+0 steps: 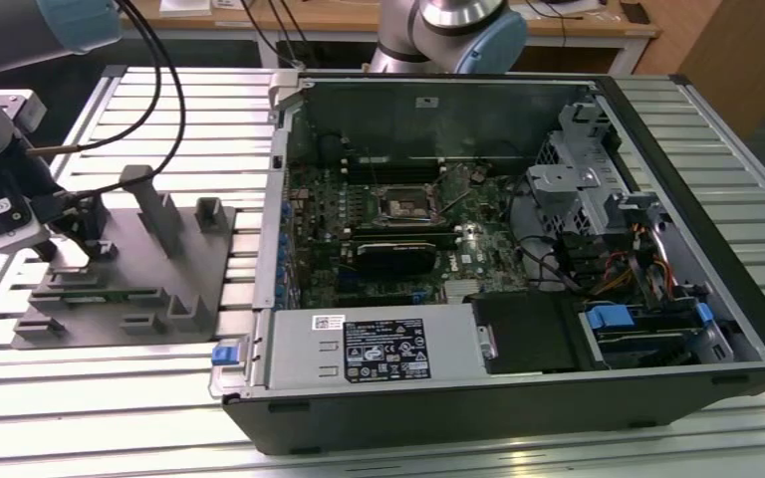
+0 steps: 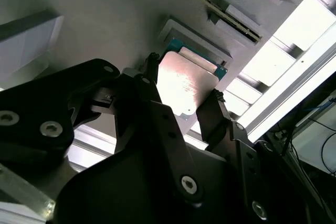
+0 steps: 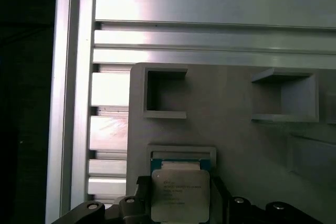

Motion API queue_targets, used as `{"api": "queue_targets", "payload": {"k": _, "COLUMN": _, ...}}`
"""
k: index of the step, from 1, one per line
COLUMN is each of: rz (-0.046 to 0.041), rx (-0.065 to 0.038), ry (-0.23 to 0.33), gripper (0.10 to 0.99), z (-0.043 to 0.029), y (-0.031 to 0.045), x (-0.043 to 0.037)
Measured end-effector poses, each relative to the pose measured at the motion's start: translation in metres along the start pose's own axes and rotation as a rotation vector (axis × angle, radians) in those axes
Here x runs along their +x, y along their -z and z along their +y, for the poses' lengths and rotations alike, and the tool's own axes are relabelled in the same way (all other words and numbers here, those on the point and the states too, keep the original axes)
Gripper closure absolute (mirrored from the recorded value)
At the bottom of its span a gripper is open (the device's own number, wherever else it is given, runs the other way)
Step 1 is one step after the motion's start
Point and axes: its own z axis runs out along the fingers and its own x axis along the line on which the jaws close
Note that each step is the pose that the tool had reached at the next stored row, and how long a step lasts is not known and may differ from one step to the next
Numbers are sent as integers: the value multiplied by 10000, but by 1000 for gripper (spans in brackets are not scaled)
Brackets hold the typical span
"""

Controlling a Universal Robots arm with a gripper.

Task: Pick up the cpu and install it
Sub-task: 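Pick up the cpu and move it towards the insertion slot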

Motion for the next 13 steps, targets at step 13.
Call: {"api": "queue_targets", "payload": {"k": 13, "rz": -5, "rx": -60, "ry": -1, "gripper": 541, "z": 4, "y": 93, "x": -1}}
